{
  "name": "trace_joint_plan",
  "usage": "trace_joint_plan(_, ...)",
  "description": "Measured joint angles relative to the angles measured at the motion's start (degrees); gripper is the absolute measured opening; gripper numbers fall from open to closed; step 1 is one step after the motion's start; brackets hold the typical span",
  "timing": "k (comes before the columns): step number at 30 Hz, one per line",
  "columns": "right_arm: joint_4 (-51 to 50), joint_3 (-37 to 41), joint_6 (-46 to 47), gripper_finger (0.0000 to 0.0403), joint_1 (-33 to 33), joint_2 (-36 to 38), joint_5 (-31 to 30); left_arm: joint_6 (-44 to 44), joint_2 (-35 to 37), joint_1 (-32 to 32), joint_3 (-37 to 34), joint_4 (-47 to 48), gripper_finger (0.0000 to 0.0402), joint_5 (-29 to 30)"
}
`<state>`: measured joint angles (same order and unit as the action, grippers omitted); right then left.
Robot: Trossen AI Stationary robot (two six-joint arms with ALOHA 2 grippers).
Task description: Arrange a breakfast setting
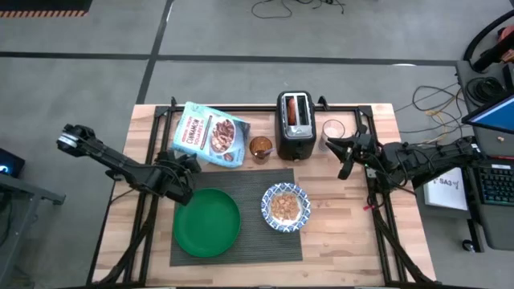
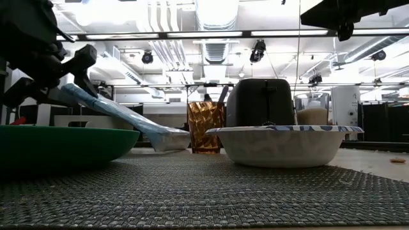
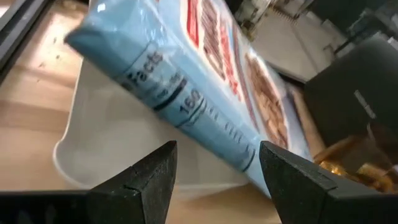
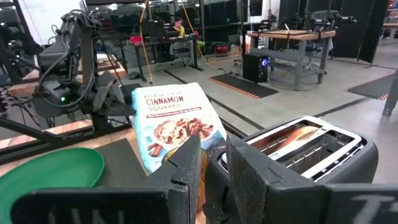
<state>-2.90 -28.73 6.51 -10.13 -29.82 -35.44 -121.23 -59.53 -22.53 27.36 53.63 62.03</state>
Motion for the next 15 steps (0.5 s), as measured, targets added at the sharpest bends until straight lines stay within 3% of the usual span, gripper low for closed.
trace_joint_plan(8,0.0,0.0,-0.2,0.0068,0.0,0.0,0.0,1.3,-0.7,2.1,-0.4,-2.0,0.0187,5.8)
trace_joint_plan(15,-0.1,0.0,-0.1,0.0068,0.0,0.0,0.0,4.6,-3.0,2.4,1.3,-3.1,0.0084,6.6)
